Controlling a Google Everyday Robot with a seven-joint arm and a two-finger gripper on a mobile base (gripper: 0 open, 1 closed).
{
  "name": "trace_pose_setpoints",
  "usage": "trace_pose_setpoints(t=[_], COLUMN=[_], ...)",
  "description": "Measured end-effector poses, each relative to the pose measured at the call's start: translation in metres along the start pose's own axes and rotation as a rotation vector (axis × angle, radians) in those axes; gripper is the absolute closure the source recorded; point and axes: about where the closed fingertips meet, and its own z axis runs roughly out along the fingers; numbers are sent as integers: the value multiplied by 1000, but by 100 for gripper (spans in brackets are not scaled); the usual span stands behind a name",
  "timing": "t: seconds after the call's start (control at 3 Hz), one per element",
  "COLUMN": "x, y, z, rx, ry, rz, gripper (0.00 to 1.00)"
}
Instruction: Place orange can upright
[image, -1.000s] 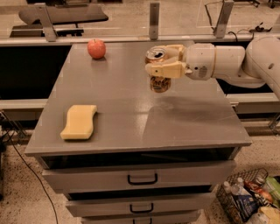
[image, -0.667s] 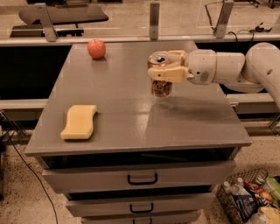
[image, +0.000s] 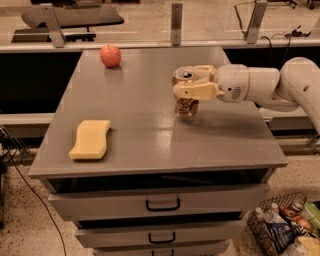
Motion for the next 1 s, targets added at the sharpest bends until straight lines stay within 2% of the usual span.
trace_pose_setpoints(t=[0.33, 0.67, 1.0], x=[6, 9, 12], y=[1, 1, 3], z=[-2, -3, -5], rx=[-10, -17, -22], ry=[4, 14, 34], rz=[12, 17, 19], gripper=[16, 0, 0])
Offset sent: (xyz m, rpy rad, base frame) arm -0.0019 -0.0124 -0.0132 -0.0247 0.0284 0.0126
